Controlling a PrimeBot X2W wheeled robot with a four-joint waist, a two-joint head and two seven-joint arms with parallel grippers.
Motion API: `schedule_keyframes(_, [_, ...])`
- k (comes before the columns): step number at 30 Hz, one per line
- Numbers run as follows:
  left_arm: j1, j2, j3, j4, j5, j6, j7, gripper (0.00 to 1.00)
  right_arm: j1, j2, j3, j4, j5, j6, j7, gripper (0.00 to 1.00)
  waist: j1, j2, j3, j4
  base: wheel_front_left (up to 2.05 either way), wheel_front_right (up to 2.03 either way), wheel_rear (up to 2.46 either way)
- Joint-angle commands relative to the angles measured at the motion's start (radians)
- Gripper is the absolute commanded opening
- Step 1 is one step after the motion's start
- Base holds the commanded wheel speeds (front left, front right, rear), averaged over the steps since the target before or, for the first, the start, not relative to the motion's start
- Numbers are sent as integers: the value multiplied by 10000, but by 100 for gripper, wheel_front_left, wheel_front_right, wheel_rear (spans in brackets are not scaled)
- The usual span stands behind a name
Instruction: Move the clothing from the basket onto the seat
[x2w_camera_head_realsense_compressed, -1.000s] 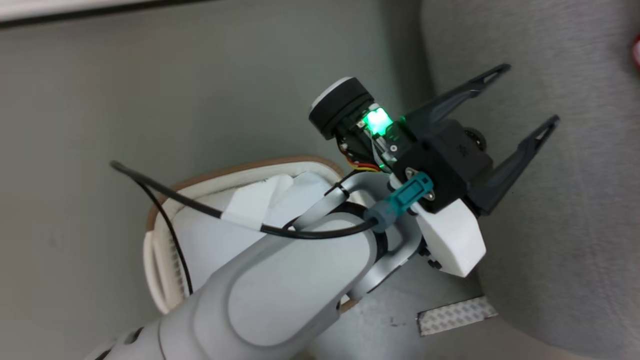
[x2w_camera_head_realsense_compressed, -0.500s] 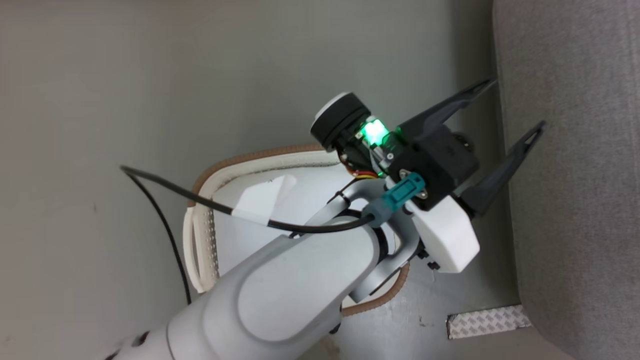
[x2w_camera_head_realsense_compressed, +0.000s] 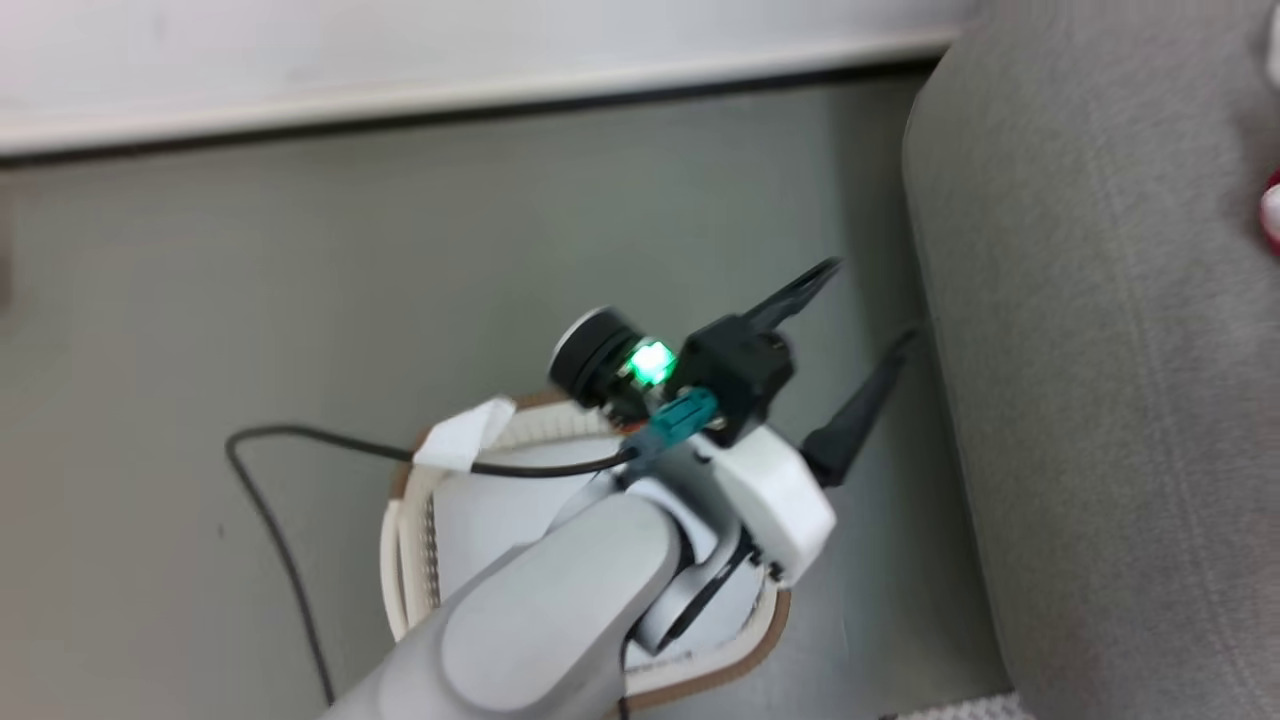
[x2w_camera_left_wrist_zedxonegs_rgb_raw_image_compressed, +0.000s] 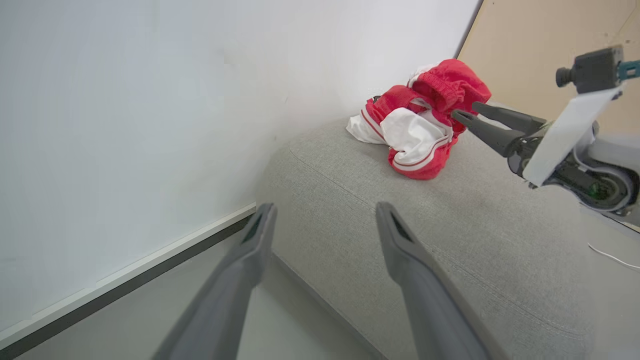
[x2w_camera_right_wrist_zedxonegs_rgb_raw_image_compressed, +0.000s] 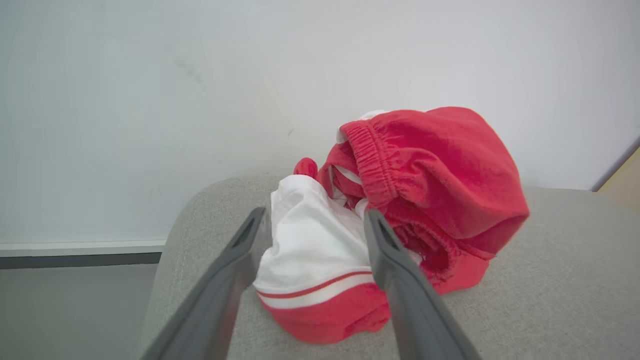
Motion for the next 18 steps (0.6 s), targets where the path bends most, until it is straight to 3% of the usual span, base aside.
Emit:
schedule_keyframes(1, [299,147,58,87,-192,101,-88,100,382,92,83,-158,-38,-26,-30,100,1,1,-725,-17,0,0,0])
schedule_keyframes(10, [2210,584,606,863,-851,854,-1021,100,2658,460,523,-1986,-406,-26,-32,100,1,1,-2767,480,0,0,0])
schedule_keyframes(18, [4250,990,1343,1571,-1578,1490,-2006,100,4851,1256,974,-3290,-206,-26,-31,100,1,1,-4321,1350,0,0,0])
